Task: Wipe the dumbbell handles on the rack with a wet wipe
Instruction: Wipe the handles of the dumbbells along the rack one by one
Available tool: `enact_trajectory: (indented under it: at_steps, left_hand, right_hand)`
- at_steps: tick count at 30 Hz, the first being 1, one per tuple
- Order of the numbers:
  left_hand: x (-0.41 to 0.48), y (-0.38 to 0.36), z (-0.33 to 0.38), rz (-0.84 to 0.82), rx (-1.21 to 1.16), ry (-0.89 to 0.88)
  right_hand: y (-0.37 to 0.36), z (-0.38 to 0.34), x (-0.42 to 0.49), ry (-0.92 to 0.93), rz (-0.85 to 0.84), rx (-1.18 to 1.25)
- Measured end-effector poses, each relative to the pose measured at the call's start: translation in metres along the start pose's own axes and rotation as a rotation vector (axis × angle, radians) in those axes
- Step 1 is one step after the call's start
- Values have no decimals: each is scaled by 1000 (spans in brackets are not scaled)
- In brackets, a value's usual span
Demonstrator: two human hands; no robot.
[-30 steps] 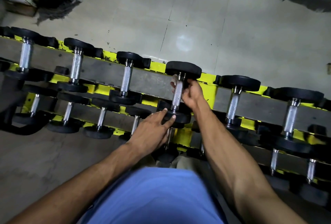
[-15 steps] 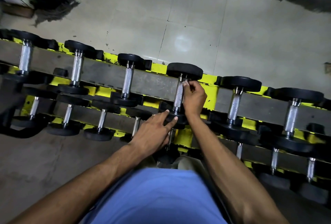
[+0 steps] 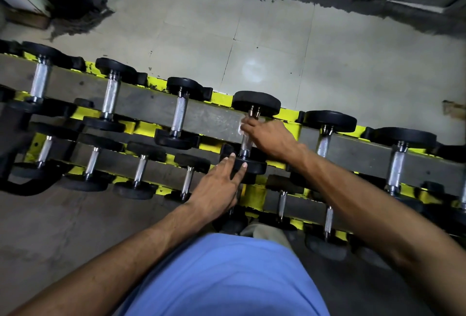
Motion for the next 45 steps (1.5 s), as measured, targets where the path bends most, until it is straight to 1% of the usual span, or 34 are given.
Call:
enact_trajectory:
  at_steps: [3, 4, 5, 7, 8, 9, 12, 13, 14, 16, 17, 20, 21, 24, 25, 28, 29, 32, 34, 36, 39, 40, 43, 45]
  left_hand:
    - [-1, -4, 6, -7, -28, 29]
    - [-1, -5, 8, -9, -40, 37]
    - [0, -7, 10, -8, -51, 42]
    - [1, -10, 13, -3, -62, 51]
    - [1, -11, 14, 1, -64, 59]
    - [1, -12, 14, 3, -70, 69]
    - [-1, -14, 16, 1, -81, 88]
    - [-1, -15, 17, 4, -79, 93]
    - [-2, -15, 18, 8, -83, 101]
    - [-2, -12, 20, 8, -95, 113]
    - [-2, -11, 20, 8, -97, 119]
    - [-3, -10, 20, 6, -100, 133]
    - [-3, -11, 20, 3, -99, 136]
    - [-4, -13, 21, -3, -103, 142]
    - [-3, -13, 22, -4, -101, 143]
    - [-4, -13, 24, -7, -95, 149]
    - [-4, -14, 24, -9, -99, 151]
    - [-4, -14, 25, -9, -100, 143]
    - [-3, -12, 26, -10, -96, 143]
    - [-4, -12, 25, -15, -101, 149]
    - [-5, -14, 23, -14, -98, 153]
    - [-5, -14, 23, -18, -97, 149]
    - [-4, -13, 22, -19, -105, 149]
    - [-5, -13, 22, -14, -104, 139]
  right_hand:
    - [20, 10, 15, -55, 33, -16]
    - [20, 9, 17, -65, 12, 1]
    - [15, 2, 19, -49, -64, 20]
    - [2, -18, 21, 43, -314, 70]
    - [0, -24, 22, 66, -416, 56]
    - [4, -25, 25, 71, -431, 17]
    - [19, -10, 33, -54, -250, -60]
    - [15, -12, 32, -68, -266, -38]
    - [8, -20, 31, -48, -338, 18]
    - [-6, -34, 29, -27, -533, 120]
    - [-7, -35, 31, -29, -558, 117]
    - [3, -29, 43, -64, -422, -69]
    - [0, -32, 42, -81, -429, -72]
    - [-13, -46, 35, -46, -604, 71]
    - [-12, -44, 35, -43, -615, 97]
    - [-7, -35, 38, -53, -463, 21]
    - [-11, -36, 35, -48, -447, 16]
    - [-15, -38, 30, -17, -559, 108]
    - [-2, -29, 37, -5, -531, 110]
    - [4, -26, 39, 8, -439, 79]
    - [-8, -36, 26, 47, -478, 159]
    - [-7, -36, 21, 68, -444, 174]
    - [5, -29, 8, 82, -251, 209]
    - [2, -26, -4, 5, -152, 244]
Point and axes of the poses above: each hand's wrist, its own x-axis towards the middle knuckle, its own y-axis out of the back of the hand, z = x × y, the point moved 3 cm from there along x, towards the middle knuckle, and after that the axes turned 13 degrees about x, right-handed, at the moved point
